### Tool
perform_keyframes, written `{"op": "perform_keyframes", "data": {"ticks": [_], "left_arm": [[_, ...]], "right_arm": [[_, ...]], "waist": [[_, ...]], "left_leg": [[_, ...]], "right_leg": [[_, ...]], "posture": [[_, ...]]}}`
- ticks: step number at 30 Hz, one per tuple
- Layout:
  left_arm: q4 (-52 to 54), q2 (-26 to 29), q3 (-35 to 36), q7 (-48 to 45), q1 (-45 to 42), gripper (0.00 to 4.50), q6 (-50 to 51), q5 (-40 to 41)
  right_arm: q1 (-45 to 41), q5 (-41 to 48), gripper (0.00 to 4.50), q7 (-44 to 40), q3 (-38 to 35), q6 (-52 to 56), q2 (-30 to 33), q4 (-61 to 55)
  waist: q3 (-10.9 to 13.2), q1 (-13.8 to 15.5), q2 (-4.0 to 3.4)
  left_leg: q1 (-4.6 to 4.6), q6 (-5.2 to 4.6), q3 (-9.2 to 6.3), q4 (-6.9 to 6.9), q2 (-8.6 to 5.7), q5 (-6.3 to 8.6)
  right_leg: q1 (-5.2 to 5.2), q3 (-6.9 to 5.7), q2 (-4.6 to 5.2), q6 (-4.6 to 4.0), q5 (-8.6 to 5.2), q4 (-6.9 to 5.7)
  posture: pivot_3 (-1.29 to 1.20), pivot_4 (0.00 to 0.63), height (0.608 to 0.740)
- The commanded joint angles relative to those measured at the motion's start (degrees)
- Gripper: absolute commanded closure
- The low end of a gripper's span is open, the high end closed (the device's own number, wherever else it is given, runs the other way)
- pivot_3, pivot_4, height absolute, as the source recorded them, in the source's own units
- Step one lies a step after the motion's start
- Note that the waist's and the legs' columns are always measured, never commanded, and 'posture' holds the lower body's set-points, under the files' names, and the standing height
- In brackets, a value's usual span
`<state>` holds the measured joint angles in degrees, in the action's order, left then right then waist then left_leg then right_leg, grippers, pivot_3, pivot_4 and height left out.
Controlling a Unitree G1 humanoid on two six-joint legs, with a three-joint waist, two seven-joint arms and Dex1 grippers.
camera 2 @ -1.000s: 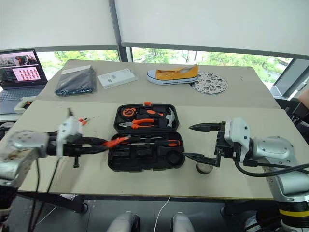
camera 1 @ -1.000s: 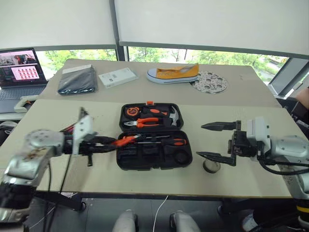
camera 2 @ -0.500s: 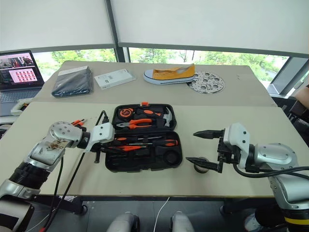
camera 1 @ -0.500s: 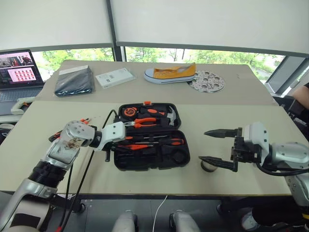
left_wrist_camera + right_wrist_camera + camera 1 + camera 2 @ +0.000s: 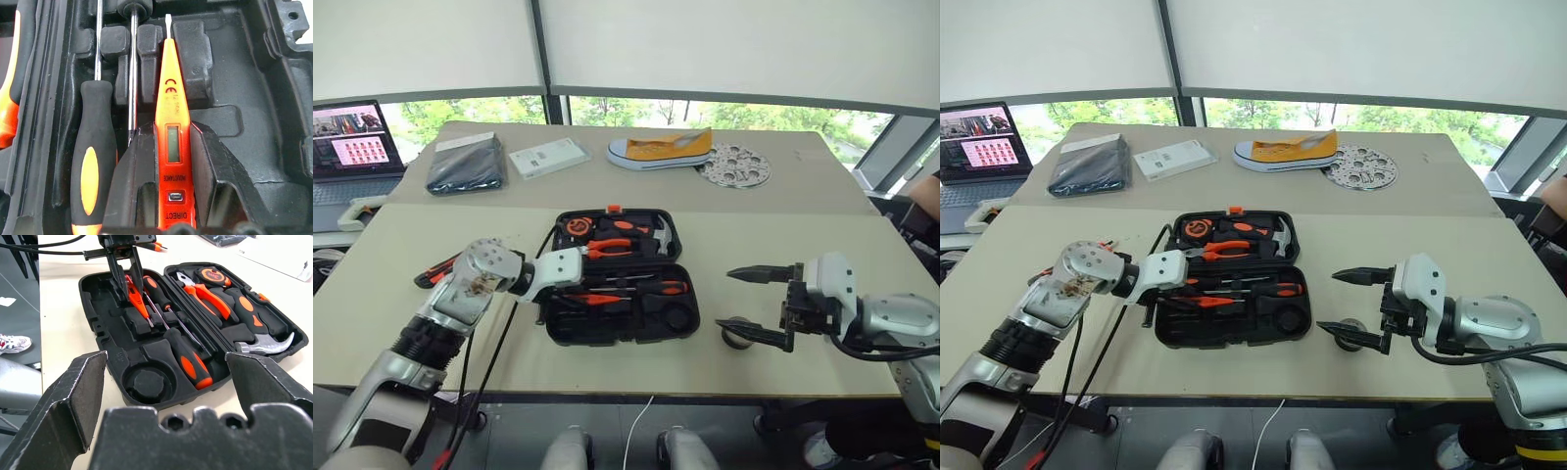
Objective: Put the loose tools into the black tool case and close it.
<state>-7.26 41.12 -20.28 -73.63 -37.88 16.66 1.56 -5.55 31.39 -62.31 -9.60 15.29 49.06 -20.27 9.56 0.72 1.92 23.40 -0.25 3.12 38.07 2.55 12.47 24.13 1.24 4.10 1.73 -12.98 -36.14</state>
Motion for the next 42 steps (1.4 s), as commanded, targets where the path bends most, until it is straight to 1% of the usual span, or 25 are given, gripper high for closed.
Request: {"op": "perform_keyframes", "data": {"ticks": [1,6,8,13,17,20,23,25,26,31,35,40,42], "left_arm": [[-0.86,-0.62,-2.33,0.5,-0.89,4.05,1.53,-3.05],[-1.32,1.6,-4.75,-0.6,-1.54,4.05,1.42,-7.06],[-1.2,1.7,-4.66,-1.13,-1.45,4.05,1.82,-6.61],[-1.32,2.19,-5.31,-1.33,-1.6,4.05,0.12,-8.36],[0.34,1.64,-4.28,-1.72,-1.89,4.05,4.45,-6.94],[3.95,2.37,-4.52,-3.83,-3.04,4.05,10.03,-6.1],[5.34,3.63,-5.71,-4.33,-3.54,4.05,9.83,-7.75],[4.73,3.71,-5.98,-3.55,-3.24,3.05,8.16,-8.49],[4.5,3.45,-5.63,-2.97,-2.89,2.81,7.57,-8.32],[5.06,0.48,0.04,-2.09,-2.16,0.93,5.36,-1.91],[5.94,1.26,4.27,-3.59,-1.27,0.93,4.51,2.88],[5.98,2.53,7.92,-3.91,0.93,0.93,4.59,6.51],[4.65,1.61,9.61,-3.94,1.84,0.93,3.66,8.69]], "right_arm": [[-0.41,-0.08,0.0,0.39,-0.27,-0.27,-0.17,-2.14],[-1.26,-0.03,0.0,0.91,0.42,0.78,-0.19,-2.77],[-1.64,0.03,0.0,1.14,0.7,1.16,-0.14,-2.83],[-2.72,0.22,0.0,1.65,1.59,2.48,-0.07,-3.16],[-3.57,0.26,0.0,1.84,2.01,3.43,0.03,-3.26],[-3.65,0.02,0.0,1.63,1.8,3.86,0.32,-2.97],[-3.47,-0.21,0.0,1.29,1.56,3.83,0.4,-2.65],[-3.39,-0.37,0.0,1.18,1.56,3.73,0.32,-2.52],[-3.38,-0.47,0.0,1.14,1.6,3.67,0.24,-2.5],[-2.97,-0.32,0.0,0.92,1.57,3.61,0.0,-2.81],[-2.65,-0.13,0.0,0.67,1.47,3.88,0.23,-2.95],[-2.28,0.35,0.0,0.27,1.25,4.43,0.51,-3.17],[-2.27,0.47,0.0,0.09,1.18,4.6,0.53,-3.18]], "waist": [[0.0,0.07,0.0],[-0.01,0.05,-0.02],[-0.02,-0.05,-0.02],[-0.04,-0.15,-0.05],[-0.04,-0.15,-0.07],[-0.04,-0.2,-0.06],[-0.04,-0.64,-0.06],[-0.04,-0.86,-0.06],[-0.04,-0.95,-0.06],[-0.03,-1.04,-0.05],[-0.03,-0.65,-0.04],[-0.03,-0.75,-0.05],[-0.03,-0.73,-0.05]], "left_leg": [[0.01,0.0,-0.01,0.03,0.0,0.0],[-0.01,0.0,-0.02,0.2,-0.02,0.0],[-0.05,0.0,-0.02,0.25,0.0,0.0],[-0.13,-0.03,-0.02,0.26,0.09,-0.02],[-0.15,-0.04,-0.01,0.26,0.17,-0.02],[-0.11,-0.04,-0.01,0.26,0.22,-0.02],[-0.02,-0.04,-0.01,0.25,0.26,-0.02],[-0.01,-0.05,0.01,0.21,0.26,-0.01],[-0.02,-0.05,0.01,0.2,0.26,0.0],[-0.04,-0.06,0.03,0.21,0.24,-0.01],[0.08,-0.07,0.01,0.42,0.23,-0.03],[0.19,-0.08,0.06,0.45,0.19,-0.02],[0.26,-0.08,0.06,0.45,0.19,-0.02]], "right_leg": [[0.0,0.0,0.0,0.01,0.0,0.0],[-0.07,0.0,0.02,0.07,0.04,-0.06],[-0.11,0.01,0.01,0.07,0.08,-0.07],[-0.1,0.1,-0.15,-0.04,0.14,-0.12],[-0.08,0.16,-0.28,-0.08,0.17,-0.14],[-0.04,0.24,-0.38,-0.09,0.18,-0.13],[0.05,0.57,-0.63,-0.1,0.18,-0.09],[0.09,0.67,-0.67,-0.11,0.17,-0.07],[0.1,0.69,-0.67,-0.11,0.17,-0.06],[0.09,0.8,-0.7,-0.11,0.17,-0.14],[0.09,0.9,-0.73,-0.06,0.2,-0.13],[0.12,1.03,-0.72,0.05,0.25,-0.03],[0.17,1.02,-0.73,0.05,0.26,-0.03]], "posture": [[0.0,0.15,0.74],[0.0,0.15,0.74],[0.0,0.15,0.74],[0.0,0.15,0.74],[0.0,0.15,0.74],[0.0,0.15,0.74],[0.0,0.15,0.74],[0.0,0.15,0.74],[0.0,0.15,0.74],[0.0,0.15,0.74],[0.0,0.15,0.74],[0.0,0.15,0.74],[0.0,0.15,0.74]]}}
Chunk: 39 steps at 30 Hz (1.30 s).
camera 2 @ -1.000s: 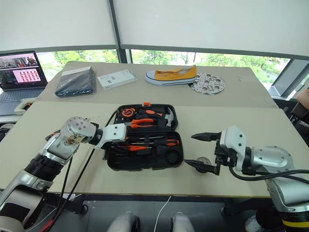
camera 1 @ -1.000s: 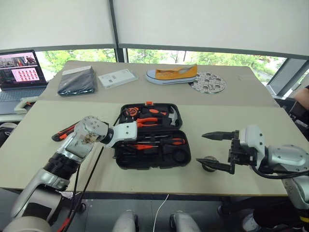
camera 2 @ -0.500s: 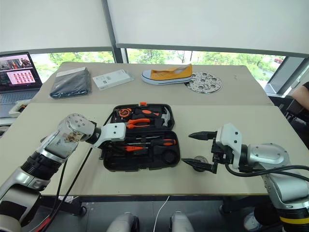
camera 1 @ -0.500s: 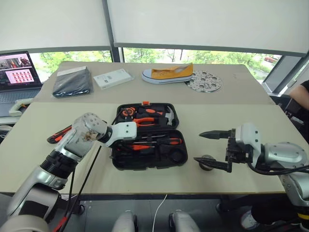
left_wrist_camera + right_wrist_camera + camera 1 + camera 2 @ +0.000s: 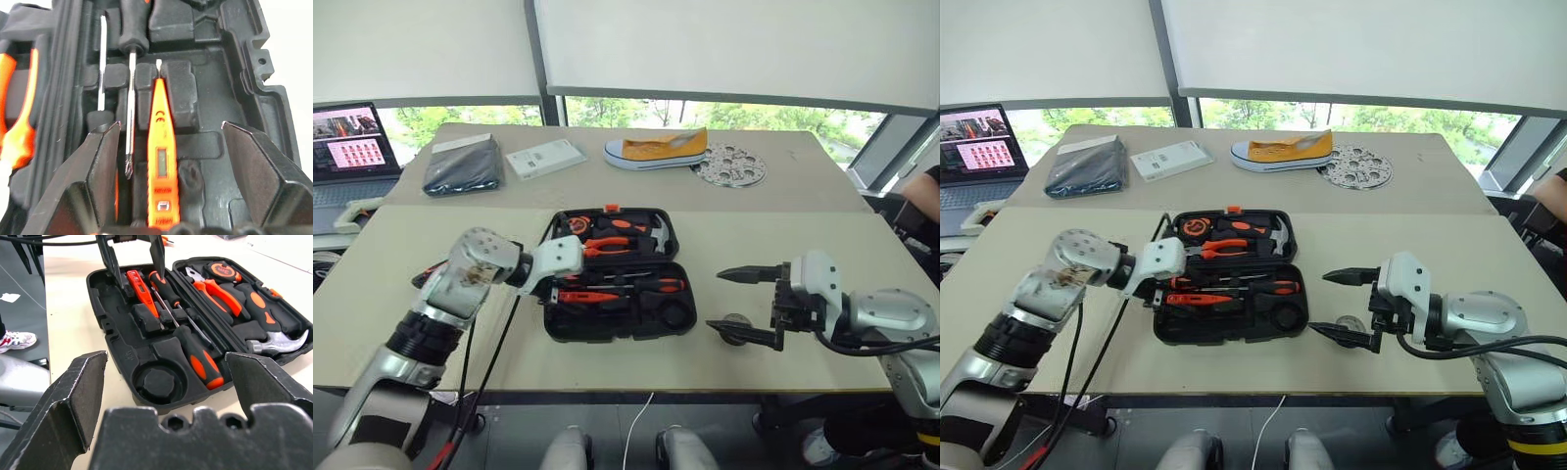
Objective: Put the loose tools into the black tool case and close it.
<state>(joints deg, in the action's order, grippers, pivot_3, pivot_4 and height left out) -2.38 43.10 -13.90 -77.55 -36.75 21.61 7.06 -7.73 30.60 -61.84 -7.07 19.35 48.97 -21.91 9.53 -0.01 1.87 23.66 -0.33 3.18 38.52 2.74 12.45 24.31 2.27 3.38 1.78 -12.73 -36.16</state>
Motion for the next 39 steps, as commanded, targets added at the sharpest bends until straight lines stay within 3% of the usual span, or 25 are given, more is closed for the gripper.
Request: {"op": "perform_keyframes", "data": {"ticks": [1,3,11,19,32,36,39], "left_arm": [[-1.69,-1.65,4.6,0.33,1.2,1.17,-3.11,4.58],[-4.87,-3.8,6.85,0.6,2.22,1.65,-5.84,6.93],[-14.93,-8.29,7.34,1.85,5.63,4.46,-15.71,6.03],[-17.65,-8.65,3.97,3.49,7.16,4.46,-19.3,1.34],[-14.43,-6.18,1.66,5.75,8.42,4.46,-7.85,-0.46],[-12.86,-7.58,4.81,7.13,8.58,4.46,-9.89,2.51],[-11.27,-8.4,11.16,7.87,9.51,4.46,-13.29,7.78]], "right_arm": [[-0.11,1.26,0.0,-0.41,-1.3,0.57,0.56,-1.55],[-0.22,1.2,0.0,-0.36,-1.06,0.56,0.3,-1.55],[0.1,0.8,0.0,0.14,-0.75,-0.23,-1.05,-1.02],[2.35,0.51,0.0,0.88,-1.39,-0.33,-1.76,-1.19],[3.7,0.23,0.0,0.17,-1.55,-1.74,-1.96,0.3],[2.9,0.14,0.0,0.05,-1.16,-2.21,-2.26,0.75],[2.35,0.61,0.0,-0.55,-1.5,-3.83,-3.34,1.12]], "waist": [[0.0,0.01,0.0],[0.0,0.02,0.0],[0.0,0.09,0.0],[-0.02,0.38,-0.04],[-0.29,-0.07,-0.38],[-0.3,-0.13,-0.39],[-0.28,-0.24,-0.36]], "left_leg": [[0.01,0.0,0.0,0.0,0.0,0.0],[0.0,0.0,0.0,0.02,0.0,0.0],[0.07,0.0,0.0,0.17,0.0,0.0],[0.03,0.0,0.0,0.22,-0.02,0.0],[-0.31,0.0,0.08,0.2,0.02,0.0],[-0.3,0.0,0.08,0.2,0.02,0.0],[-0.25,0.0,0.09,0.2,0.03,0.0]], "right_leg": [[0.0,0.0,0.0,0.0,0.0,0.0],[0.0,0.0,0.0,0.01,0.01,-0.02],[-0.01,0.0,0.0,0.06,0.07,-0.03],[-0.08,0.01,0.02,0.1,0.09,-0.02],[-0.24,0.12,-0.03,0.09,0.12,-0.08],[-0.24,0.12,-0.03,0.08,0.12,-0.08],[-0.18,0.13,-0.03,0.08,0.12,-0.08]], "posture": [[0.0,0.15,0.74],[0.0,0.15,0.74],[0.0,0.15,0.74],[0.0,0.15,0.74],[0.0,0.15,0.74],[0.0,0.15,0.74],[0.0,0.15,0.74]]}}
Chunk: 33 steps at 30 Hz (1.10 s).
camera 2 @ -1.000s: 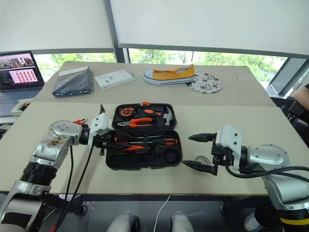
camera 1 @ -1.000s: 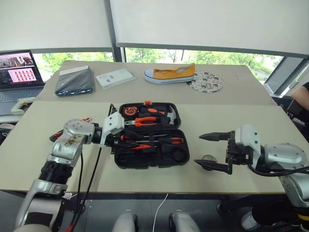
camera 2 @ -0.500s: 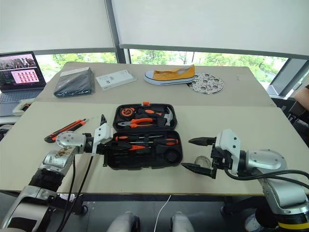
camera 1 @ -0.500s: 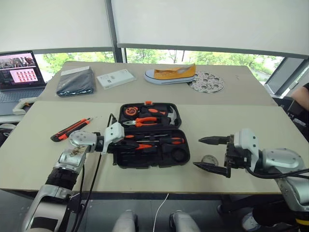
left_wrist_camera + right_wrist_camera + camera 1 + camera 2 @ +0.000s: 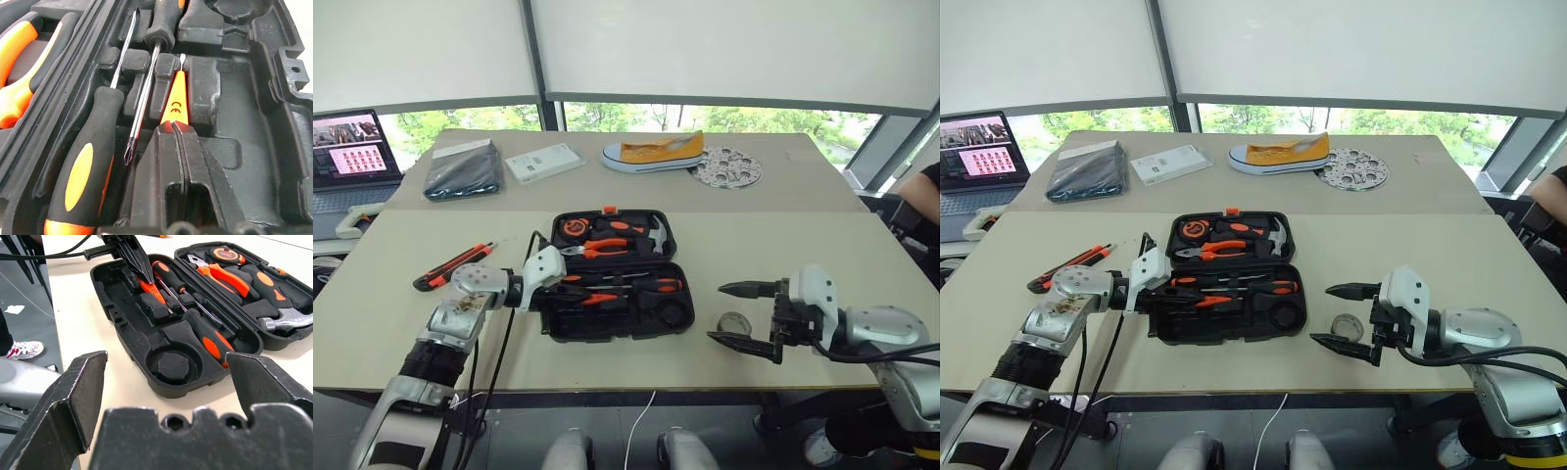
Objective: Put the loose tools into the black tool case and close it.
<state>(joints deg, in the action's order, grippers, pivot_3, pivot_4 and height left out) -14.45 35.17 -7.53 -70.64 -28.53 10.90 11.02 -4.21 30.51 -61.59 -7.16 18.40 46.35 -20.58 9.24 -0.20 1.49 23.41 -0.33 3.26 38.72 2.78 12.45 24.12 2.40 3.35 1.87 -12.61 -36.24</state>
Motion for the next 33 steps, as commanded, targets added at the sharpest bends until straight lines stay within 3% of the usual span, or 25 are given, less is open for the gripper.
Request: {"op": "perform_keyframes", "data": {"ticks": [1,3,8,13,19,23,25,30,33], "left_arm": [[1.95,-0.64,7.71,1.08,2.12,4.22,-2.97,6.52],[4.63,-0.17,13.13,1.21,4.79,3.74,-3.04,11.26],[8.29,3.77,23.78,3.52,15.38,1.83,-3.16,15.02],[8.45,4.43,40.8,11.34,32.87,0.18,-4.33,16.27],[9.08,0.74,51.59,16.97,47.85,0.09,-5.41,17.48],[9.67,-1.65,55.56,22.08,50.72,0.09,-3.33,19.52],[10.73,-1.5,55.66,23.89,49.92,0.09,-1.08,21.06],[11.23,5.75,51.24,28.33,41.6,0.09,10.75,22.19],[7.59,12.59,44.06,29.29,32.18,0.09,17.01,18.86]], "right_arm": [[-1.4,0.73,0.0,-0.82,-1.66,-4.06,-1.46,-0.02],[-2.02,0.34,0.0,-0.17,-2.34,-7.28,-3.6,0.71],[-1.79,0.98,0.0,0.28,-3.37,-12.02,-7.74,1.72],[-0.07,5.33,0.0,0.81,-4.02,-12.71,-11.9,0.28],[1.93,4.05,0.0,2.32,-2.86,-15.51,-14.93,-1.79],[3.28,4.25,0.0,3.66,-2.09,-15.9,-16.66,-3.84],[3.74,3.8,0.0,3.51,-1.8,-16.54,-16.89,-3.93],[3.24,2.33,0.0,4.12,-0.23,-15.92,-16.11,-4.56],[2.04,2.8,0.0,7.24,0.69,-11.17,-14.93,-7.12]], "waist": [[0.01,-0.07,0.02],[0.06,-0.39,0.09],[0.08,-0.82,0.14],[0.12,-1.03,0.2],[0.12,-0.19,0.29],[0.04,0.53,0.42],[0.02,0.74,0.45],[-0.04,1.06,0.61],[-0.06,0.85,0.65]], "left_leg": [[0.06,0.0,0.0,0.0,0.01,0.0],[0.12,0.0,0.0,0.0,0.02,0.0],[0.19,0.0,0.02,-0.12,0.06,0.01],[0.04,0.02,0.12,-0.3,0.1,0.02],[-0.11,0.05,0.17,-0.41,0.21,0.03],[-0.15,0.53,0.22,-0.42,0.18,0.32],[-0.16,0.55,0.22,-0.42,0.17,0.33],[-0.11,0.56,0.28,-0.42,0.17,0.33],[-0.12,0.56,0.31,-0.42,0.13,0.33]], "right_leg": [[0.05,0.0,0.0,0.0,0.0,0.0],[0.11,-0.01,-0.01,-0.01,0.01,0.01],[0.17,0.01,-0.01,-0.02,0.02,0.09],[0.15,0.03,0.08,-0.04,0.01,0.17],[0.14,0.0,0.24,-0.53,-0.27,0.16],[0.26,-0.13,0.45,-0.52,-0.29,0.2],[0.32,-0.22,0.55,-0.51,-0.3,0.2],[0.29,-0.58,0.72,-0.5,-0.31,0.19],[0.19,-0.58,0.73,-0.5,-0.31,0.16]], "posture": [[0.0,0.15,0.74],[0.0,0.15,0.74],[0.0,0.15,0.74],[0.0,0.15,0.74],[0.0,0.15,0.74],[0.0,0.15,0.74],[0.0,0.15,0.74],[0.0,0.15,0.74],[0.0,0.15,0.74]]}}
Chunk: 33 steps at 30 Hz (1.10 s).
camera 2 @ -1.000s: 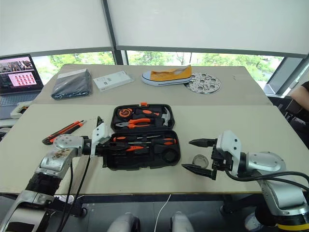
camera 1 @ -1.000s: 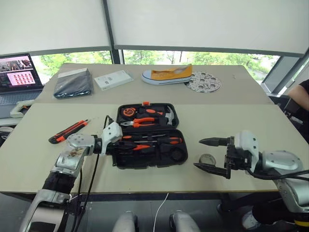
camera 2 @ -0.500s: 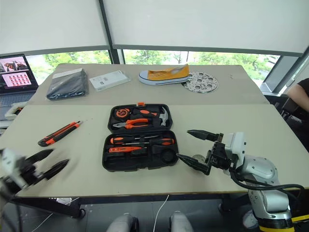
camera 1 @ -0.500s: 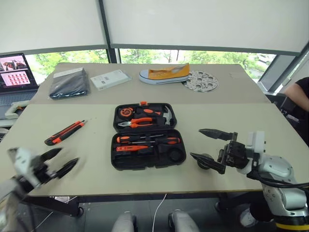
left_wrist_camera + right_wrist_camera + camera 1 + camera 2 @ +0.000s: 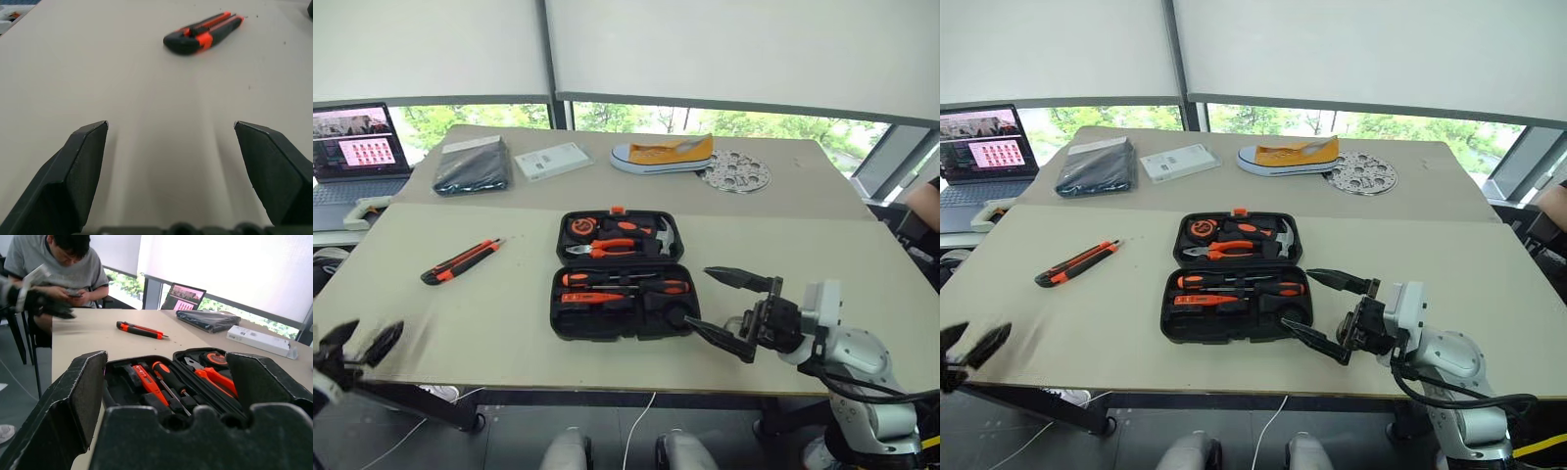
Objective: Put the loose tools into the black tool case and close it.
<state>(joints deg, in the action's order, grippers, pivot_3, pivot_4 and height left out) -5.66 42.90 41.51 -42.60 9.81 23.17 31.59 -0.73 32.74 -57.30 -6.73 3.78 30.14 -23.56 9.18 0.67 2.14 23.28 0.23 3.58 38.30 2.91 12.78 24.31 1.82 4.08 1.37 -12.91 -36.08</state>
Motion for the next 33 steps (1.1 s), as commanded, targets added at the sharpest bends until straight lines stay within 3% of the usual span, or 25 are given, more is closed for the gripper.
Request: {"op": "perform_keyframes", "data": {"ticks": [1,7,15,20,25,28,31,33], "left_arm": [[-3.96,7.07,-8.49,0.71,-10.57,0.09,5.23,-3.6],[-22.47,13.32,-26.09,-6.2,-30.46,0.09,3.06,-14.26],[-52.35,10.19,-41.39,-10.75,-57.74,0.09,-8.31,-29.02],[-61.77,8.3,-45.37,-12.47,-63.78,0.09,-8.04,-34.27],[-65.17,8.49,-46.74,-15.83,-64.28,1.54,-5.23,-36.61],[-65.23,9.28,-45.37,-17.34,-62.88,2.77,-5.89,-35.64],[-64.73,10.3,-42.14,-17.99,-61.64,2.98,-8.2,-33.14],[-62.88,11.26,-40.66,-24.17,-60.79,2.98,-9.85,-31.33]], "right_arm": [[-1.78,1.05,0.0,4.38,0.6,5.67,1.81,-5.19],[-3.02,0.62,0.0,8.97,2.49,10.35,2.26,-9.7],[-2.36,-0.98,0.0,8.44,2.53,8.62,3.48,-10.65],[-1.48,-0.45,0.0,8.61,1.26,8.86,4.54,-11.35],[0.34,0.11,0.0,9.05,-0.06,9.03,5.38,-12.77],[1.56,0.08,0.0,8.84,-0.99,8.52,5.72,-12.81],[2.55,0.03,0.0,8.2,-1.89,7.81,5.98,-12.21],[3.29,-0.03,0.0,7.36,-2.88,7.13,6.26,-11.36]], "waist": [[-0.01,-0.07,0.02],[-0.05,-0.83,0.09],[-0.02,-0.61,0.48],[-0.03,-0.93,0.5],[-0.05,-1.3,0.54],[-0.05,-1.67,0.54],[-0.06,-2.02,0.54],[-0.06,-2.05,0.54]], "left_leg": [[0.03,0.0,0.02,0.0,-0.03,-0.01],[0.09,-0.42,0.11,-0.12,-0.07,-0.26],[0.35,-0.33,-0.07,-0.38,0.04,-0.2],[0.38,-0.32,-0.06,-0.38,0.01,-0.2],[0.26,-0.32,-0.08,-0.38,0.02,-0.2],[0.07,-0.32,-0.07,-0.38,0.03,-0.2],[-0.02,-0.32,-0.04,-0.38,0.04,-0.2],[-0.02,-0.32,-0.03,-0.38,0.05,-0.2]], "right_leg": [[0.01,-0.01,-0.01,0.0,0.01,0.0],[-0.01,0.07,-0.2,-0.24,0.23,0.0],[0.16,0.05,-0.6,-0.24,0.12,0.01],[0.15,0.08,-0.57,-0.16,0.12,0.05],[0.1,0.08,-0.58,-0.16,0.09,-0.04],[-0.01,0.14,-0.59,-0.13,0.07,-0.07],[-0.02,0.26,-0.61,0.16,-0.12,-0.13],[0.0,0.27,-0.61,0.17,-0.12,-0.15]], "posture": [[0.0,0.15,0.74],[0.0,0.15,0.74],[0.0,0.15,0.74],[0.0,0.15,0.74],[0.0,0.15,0.74],[0.0,0.15,0.74],[0.0,0.15,0.74],[0.0,0.15,0.74]]}}
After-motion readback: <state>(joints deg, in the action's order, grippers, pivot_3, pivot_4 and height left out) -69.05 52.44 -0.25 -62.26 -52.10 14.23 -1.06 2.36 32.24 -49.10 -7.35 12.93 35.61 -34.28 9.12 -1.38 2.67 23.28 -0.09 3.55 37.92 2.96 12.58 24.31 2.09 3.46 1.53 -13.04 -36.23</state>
